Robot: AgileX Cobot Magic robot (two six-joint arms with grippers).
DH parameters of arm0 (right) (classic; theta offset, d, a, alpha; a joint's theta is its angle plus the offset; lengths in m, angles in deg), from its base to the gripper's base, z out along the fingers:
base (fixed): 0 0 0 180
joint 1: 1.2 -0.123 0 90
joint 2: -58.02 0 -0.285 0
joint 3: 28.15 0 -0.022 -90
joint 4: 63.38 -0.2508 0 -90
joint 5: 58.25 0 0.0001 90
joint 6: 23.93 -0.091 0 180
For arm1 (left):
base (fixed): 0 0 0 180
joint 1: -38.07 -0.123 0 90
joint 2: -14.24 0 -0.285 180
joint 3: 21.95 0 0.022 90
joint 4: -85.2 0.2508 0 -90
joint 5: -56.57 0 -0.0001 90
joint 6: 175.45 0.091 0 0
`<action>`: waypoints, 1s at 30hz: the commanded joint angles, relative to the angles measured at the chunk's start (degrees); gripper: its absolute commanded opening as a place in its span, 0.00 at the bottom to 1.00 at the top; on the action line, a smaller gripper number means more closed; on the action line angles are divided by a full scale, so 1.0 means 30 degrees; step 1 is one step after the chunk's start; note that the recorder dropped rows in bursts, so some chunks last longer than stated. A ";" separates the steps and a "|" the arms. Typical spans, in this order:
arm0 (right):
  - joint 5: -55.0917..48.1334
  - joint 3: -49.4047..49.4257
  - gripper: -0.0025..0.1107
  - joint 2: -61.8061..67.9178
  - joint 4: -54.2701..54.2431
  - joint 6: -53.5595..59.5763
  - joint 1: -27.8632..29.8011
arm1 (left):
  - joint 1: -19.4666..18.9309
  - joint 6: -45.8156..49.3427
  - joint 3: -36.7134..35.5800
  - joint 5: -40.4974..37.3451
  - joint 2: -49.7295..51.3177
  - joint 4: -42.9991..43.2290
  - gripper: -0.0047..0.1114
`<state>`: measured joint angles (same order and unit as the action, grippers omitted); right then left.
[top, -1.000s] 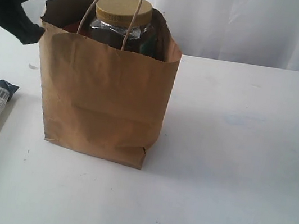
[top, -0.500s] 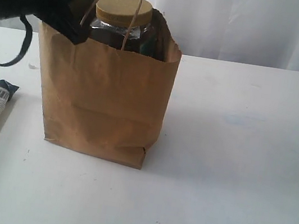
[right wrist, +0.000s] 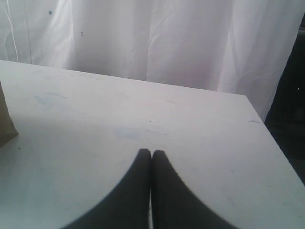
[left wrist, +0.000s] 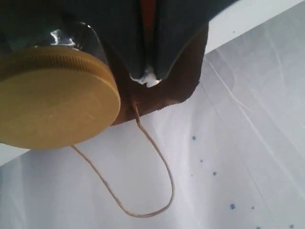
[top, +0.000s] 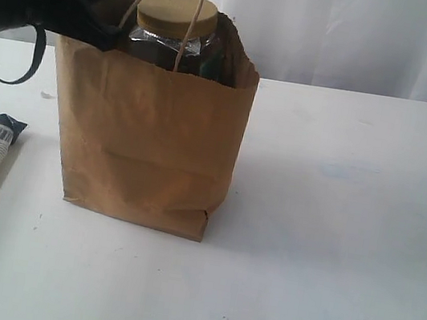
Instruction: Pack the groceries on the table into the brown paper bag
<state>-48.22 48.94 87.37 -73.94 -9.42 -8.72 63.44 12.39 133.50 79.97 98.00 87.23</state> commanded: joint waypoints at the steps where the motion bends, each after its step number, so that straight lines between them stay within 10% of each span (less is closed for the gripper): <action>1: 0.0106 0.0042 0.02 0.0074 -0.0054 -0.0055 -0.0037 | -0.0032 -0.0170 -0.0013 -0.1282 -0.0015 -0.0326 0.04; 19: 0.0151 0.0042 0.02 0.0074 -0.0052 -0.0055 -0.0037 | -0.0032 -0.0170 -0.0013 -0.2695 0.0037 -0.0326 0.05; 30: 0.0151 0.0042 0.02 0.0074 -0.0052 -0.0055 -0.0037 | -0.0032 -0.0170 -0.0013 -0.2738 0.0037 -0.0370 0.48</action>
<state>-48.22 48.94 87.37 -73.94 -9.42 -8.72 63.44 12.30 133.50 73.03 98.17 86.51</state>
